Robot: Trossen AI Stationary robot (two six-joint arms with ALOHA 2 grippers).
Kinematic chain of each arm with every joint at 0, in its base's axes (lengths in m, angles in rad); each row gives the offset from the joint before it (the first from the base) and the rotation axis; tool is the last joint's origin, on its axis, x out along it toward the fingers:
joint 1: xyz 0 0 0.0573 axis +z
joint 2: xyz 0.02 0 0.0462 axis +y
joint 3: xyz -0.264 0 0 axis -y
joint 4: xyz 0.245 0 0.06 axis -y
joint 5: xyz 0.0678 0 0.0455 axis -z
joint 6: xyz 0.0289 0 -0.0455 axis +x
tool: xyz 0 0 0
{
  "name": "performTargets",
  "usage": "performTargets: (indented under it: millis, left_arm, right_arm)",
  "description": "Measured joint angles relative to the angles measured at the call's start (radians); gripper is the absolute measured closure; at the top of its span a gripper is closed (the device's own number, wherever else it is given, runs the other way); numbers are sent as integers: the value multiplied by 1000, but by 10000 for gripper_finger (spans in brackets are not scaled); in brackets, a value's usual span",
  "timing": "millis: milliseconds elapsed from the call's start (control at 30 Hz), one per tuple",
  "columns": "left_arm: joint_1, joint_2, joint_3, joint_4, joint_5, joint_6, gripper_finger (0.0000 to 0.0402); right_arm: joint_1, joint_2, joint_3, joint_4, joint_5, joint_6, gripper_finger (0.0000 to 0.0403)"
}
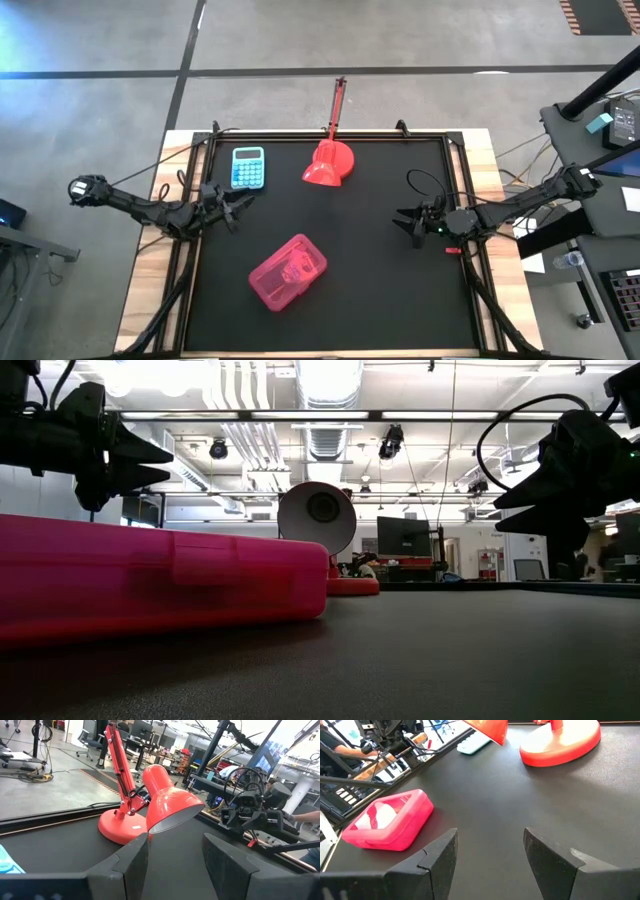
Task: Pack school essentials
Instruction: Return to Home Position
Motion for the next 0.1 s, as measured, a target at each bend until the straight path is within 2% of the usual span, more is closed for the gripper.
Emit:
performTargets:
  millis: [100]
  left_arm:
    - [0,0,0,0,0,0,233]
  right_arm:
    - [0,0,0,0,0,0,186]
